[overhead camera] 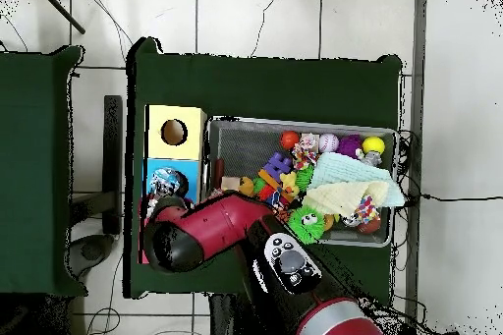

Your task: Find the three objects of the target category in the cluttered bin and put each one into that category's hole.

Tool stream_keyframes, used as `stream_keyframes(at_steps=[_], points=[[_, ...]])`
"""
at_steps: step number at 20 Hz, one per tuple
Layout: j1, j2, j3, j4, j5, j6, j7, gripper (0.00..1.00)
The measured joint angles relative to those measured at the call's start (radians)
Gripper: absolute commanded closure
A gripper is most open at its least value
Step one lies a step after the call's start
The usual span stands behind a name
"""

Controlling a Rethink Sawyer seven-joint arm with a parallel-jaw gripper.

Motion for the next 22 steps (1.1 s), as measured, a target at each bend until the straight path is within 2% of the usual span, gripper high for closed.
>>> stream_keyframes(at_steps=[10, 22], points=[[0.085, -0.025, -0.073, -0.014, 0.0, -0.007, 0.0, 0.0], [0.135, -0.03, -0.149, -0.02, 0.0, -0.014, 0.0, 0.0]])
